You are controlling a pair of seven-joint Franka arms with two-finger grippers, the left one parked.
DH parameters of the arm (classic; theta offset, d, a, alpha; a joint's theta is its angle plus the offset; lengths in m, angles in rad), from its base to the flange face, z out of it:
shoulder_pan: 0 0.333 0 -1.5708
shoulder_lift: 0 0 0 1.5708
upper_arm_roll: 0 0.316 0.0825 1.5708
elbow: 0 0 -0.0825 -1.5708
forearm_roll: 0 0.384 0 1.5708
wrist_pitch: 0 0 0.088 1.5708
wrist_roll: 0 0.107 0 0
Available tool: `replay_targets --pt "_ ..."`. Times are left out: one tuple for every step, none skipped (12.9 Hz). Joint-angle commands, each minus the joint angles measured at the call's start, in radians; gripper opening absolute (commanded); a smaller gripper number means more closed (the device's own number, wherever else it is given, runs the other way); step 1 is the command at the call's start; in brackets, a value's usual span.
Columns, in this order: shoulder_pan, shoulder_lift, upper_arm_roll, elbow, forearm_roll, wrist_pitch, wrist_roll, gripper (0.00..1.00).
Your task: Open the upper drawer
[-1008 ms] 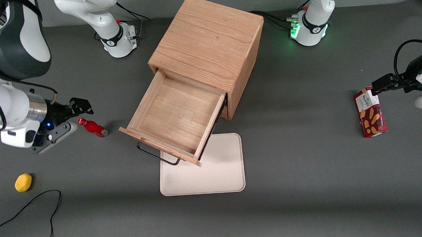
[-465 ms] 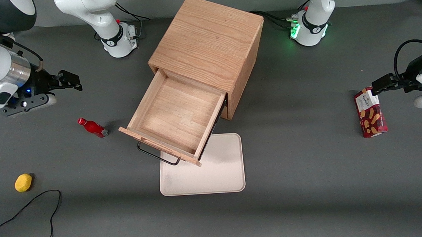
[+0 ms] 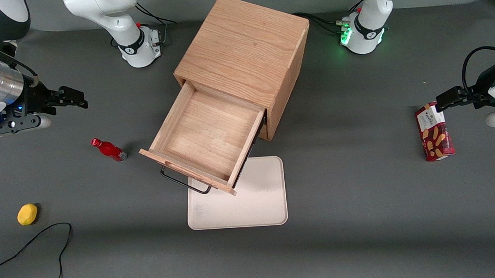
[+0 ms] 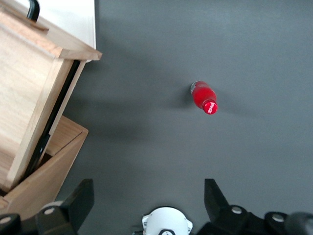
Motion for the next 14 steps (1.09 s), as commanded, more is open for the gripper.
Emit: replay_targets --pt "0.002 0.035 -0.023 0.047 0.036 0.008 0.050 1.00" --pt "0.004 0.038 -0.023 0.048 0.041 0.016 0.078 1.00" --pt "0.004 0.036 -0.023 0.044 0.038 0.036 0.105 1.00" --pt "0.004 0.035 -0.023 0.041 0.038 0.053 0.106 1.00" --pt "0.005 0.035 -0.023 0.041 0.038 0.066 0.107 1.00" --pt "0.010 0.035 -0.022 0.041 0.035 0.079 0.110 1.00" --pt "-0.002 0.036 -0.022 0.044 0.033 0.080 0.104 1.00" --pt "-0.016 0.035 -0.020 0.047 0.033 0.082 0.095 1.00" --pt "-0.047 0.033 -0.011 0.053 0.033 0.082 0.090 1.00" --pt "-0.073 0.032 0.001 0.056 0.035 0.080 0.057 1.00" --pt "-0.081 0.032 0.004 0.062 0.035 0.076 0.023 1.00" --pt "-0.084 0.033 0.004 0.067 0.033 0.071 0.001 1.00" --pt "-0.082 0.033 0.003 0.067 0.031 0.071 -0.011 1.00" --pt "-0.084 0.033 -0.002 0.067 0.031 0.071 -0.014 1.00"
